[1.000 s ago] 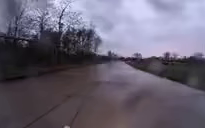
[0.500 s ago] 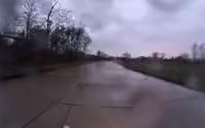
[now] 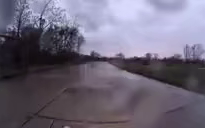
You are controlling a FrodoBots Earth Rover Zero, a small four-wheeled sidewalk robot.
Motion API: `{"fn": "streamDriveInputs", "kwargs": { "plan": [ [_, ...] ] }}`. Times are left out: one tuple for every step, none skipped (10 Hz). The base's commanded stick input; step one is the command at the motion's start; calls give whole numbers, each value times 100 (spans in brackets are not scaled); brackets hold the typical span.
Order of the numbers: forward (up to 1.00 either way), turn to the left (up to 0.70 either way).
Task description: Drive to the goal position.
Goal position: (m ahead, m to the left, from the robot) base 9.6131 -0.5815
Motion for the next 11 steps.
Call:
{"fn": "streamDriveInputs", "kwargs": {
  "plan": [
    [70,0],
    [70,0],
    [70,0],
    [70,0],
    [70,0],
    [70,0],
    [70,0],
    [70,0],
    [70,0],
    [70,0],
    [70,0]
  ]
}}
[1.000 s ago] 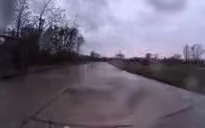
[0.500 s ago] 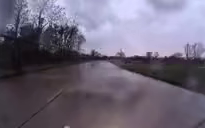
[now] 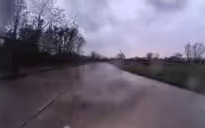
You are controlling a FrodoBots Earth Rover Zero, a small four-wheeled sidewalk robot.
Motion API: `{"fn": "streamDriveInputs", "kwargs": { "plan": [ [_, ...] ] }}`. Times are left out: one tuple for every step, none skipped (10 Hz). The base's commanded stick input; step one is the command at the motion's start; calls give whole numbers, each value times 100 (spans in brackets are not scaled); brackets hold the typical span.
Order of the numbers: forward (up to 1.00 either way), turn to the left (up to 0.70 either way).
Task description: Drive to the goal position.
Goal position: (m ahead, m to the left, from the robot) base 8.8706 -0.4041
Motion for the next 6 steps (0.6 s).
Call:
{"fn": "streamDriveInputs", "kwargs": {
  "plan": [
    [70,0],
    [70,0],
    [70,0],
    [70,0],
    [70,0],
    [70,0]
  ]
}}
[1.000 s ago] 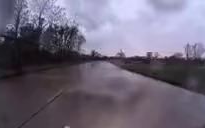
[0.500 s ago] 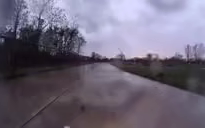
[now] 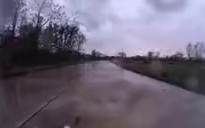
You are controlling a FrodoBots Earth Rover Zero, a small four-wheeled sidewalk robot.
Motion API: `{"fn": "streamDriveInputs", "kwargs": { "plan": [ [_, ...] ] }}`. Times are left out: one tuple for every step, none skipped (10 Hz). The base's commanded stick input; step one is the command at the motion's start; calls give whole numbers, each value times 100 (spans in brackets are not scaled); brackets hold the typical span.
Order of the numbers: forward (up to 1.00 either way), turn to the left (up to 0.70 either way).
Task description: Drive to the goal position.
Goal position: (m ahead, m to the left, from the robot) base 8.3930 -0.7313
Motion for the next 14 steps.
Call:
{"fn": "streamDriveInputs", "kwargs": {
  "plan": [
    [70,0],
    [70,0],
    [70,0],
    [70,0],
    [70,0],
    [70,0],
    [70,0],
    [70,0],
    [70,0],
    [70,0],
    [70,0],
    [70,0],
    [70,0],
    [70,0]
  ]
}}
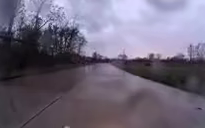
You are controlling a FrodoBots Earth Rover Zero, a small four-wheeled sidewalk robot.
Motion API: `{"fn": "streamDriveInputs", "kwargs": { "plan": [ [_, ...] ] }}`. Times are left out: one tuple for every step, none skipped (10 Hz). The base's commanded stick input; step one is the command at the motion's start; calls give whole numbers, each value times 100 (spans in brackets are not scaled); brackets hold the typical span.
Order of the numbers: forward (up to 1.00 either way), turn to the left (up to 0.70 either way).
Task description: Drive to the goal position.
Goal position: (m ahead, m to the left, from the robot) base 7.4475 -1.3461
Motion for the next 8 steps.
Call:
{"fn": "streamDriveInputs", "kwargs": {
  "plan": [
    [70,0],
    [70,0],
    [70,0],
    [70,0],
    [70,0],
    [70,0],
    [70,0],
    [70,0]
  ]
}}
